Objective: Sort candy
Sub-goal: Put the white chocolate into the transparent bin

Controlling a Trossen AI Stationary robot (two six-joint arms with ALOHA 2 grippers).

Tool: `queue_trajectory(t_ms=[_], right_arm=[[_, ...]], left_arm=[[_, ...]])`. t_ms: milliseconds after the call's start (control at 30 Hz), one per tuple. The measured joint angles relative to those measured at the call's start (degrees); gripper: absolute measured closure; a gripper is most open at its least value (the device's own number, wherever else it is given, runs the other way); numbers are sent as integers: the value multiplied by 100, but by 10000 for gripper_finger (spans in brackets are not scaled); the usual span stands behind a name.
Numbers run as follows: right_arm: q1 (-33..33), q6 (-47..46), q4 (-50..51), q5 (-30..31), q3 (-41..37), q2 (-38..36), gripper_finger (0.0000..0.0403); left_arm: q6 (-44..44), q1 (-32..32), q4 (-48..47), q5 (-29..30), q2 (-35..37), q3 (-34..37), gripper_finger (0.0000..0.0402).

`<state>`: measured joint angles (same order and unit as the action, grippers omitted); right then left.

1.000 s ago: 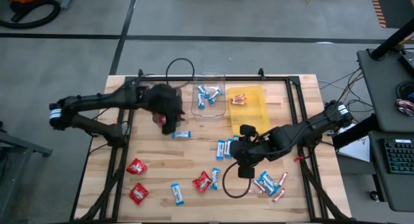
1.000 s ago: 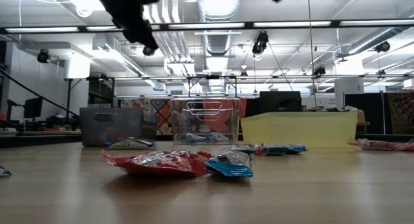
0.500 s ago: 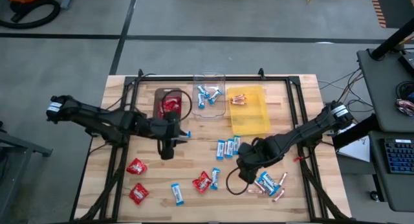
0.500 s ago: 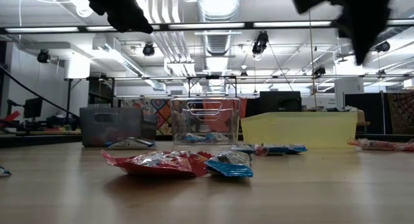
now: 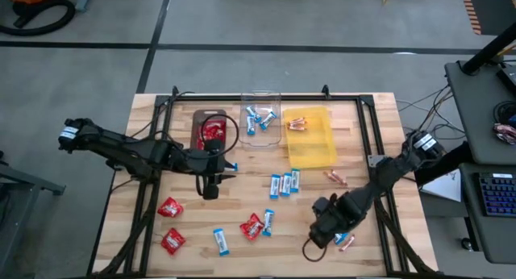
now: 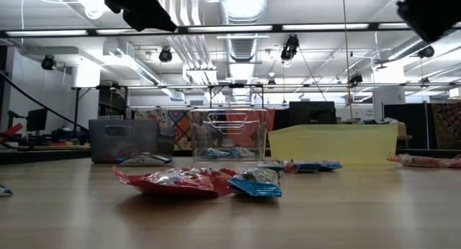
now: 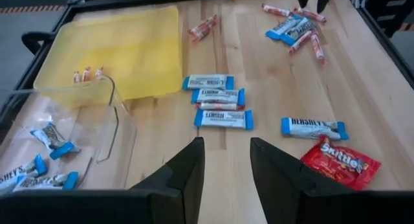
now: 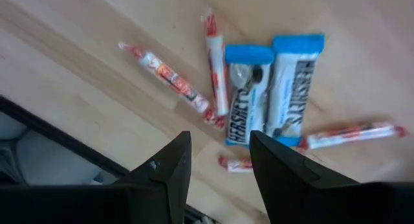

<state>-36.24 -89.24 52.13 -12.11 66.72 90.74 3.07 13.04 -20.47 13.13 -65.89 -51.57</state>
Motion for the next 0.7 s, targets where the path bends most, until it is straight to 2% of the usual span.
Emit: queue_trajectory(t_ms=[367,700], right_arm=[[-161,174,1,14,4,784,255],[-150,226,-15,412,-180,951,255]], left_arm=[[-253,0,231,4,-2,-2,293],[-240,0,230,2,-2,-2,293]])
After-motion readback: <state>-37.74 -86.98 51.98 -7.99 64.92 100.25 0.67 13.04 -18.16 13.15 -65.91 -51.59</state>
